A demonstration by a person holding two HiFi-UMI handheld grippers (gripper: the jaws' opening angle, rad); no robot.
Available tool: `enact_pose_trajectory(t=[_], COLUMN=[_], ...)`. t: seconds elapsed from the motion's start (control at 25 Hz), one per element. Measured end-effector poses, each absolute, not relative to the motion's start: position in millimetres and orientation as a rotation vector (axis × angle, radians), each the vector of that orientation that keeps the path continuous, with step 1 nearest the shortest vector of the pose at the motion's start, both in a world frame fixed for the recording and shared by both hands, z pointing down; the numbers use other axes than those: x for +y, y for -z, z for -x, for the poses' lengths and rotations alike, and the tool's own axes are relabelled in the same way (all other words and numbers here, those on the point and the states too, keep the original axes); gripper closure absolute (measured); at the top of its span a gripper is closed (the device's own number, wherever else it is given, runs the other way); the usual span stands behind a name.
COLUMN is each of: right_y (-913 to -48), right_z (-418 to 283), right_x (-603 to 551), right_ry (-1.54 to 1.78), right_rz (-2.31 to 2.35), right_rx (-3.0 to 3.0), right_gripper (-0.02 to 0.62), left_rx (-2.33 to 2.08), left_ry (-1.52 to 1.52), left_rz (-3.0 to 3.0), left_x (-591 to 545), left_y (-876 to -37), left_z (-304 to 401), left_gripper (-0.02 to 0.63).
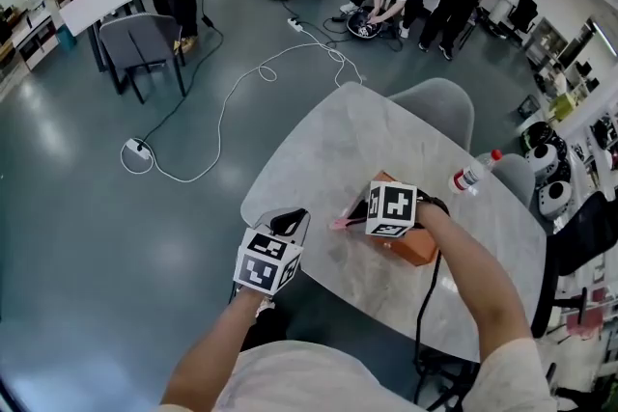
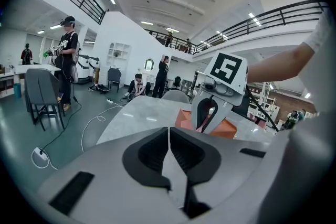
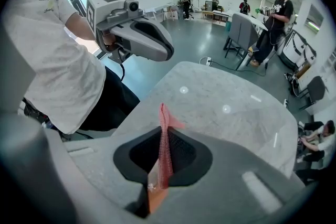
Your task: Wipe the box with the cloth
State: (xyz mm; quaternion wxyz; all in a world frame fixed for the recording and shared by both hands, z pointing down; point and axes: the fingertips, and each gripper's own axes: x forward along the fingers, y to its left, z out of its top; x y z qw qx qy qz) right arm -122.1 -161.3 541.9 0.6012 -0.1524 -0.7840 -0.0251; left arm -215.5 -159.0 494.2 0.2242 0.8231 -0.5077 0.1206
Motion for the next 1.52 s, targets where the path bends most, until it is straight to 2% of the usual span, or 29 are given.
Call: enact_pose_trajectory(t=[0.4,0.72,1.52], right_y=[-525,-485,-408], right_z=[134,122,-40], right_x=[-136,-129,-110], right_ry=[0.057,0.042,-0.118], right_rz=[0.286,0.063,-0.996], right_rx=[-1.999,-2.233,-2.541], right_gripper=[0.577,0.577,0.577], left_rx=[-1.426,-1.454,-1.419], left_ry=[-0.350,-0.370,-0.470], left_rz=[-2.279,-2.282,-2.450], left_x=[-136,-123,-108], left_y=[-487,-474,-441], left_z=[210,197,103], left_gripper=[0.589,0.589,0.589])
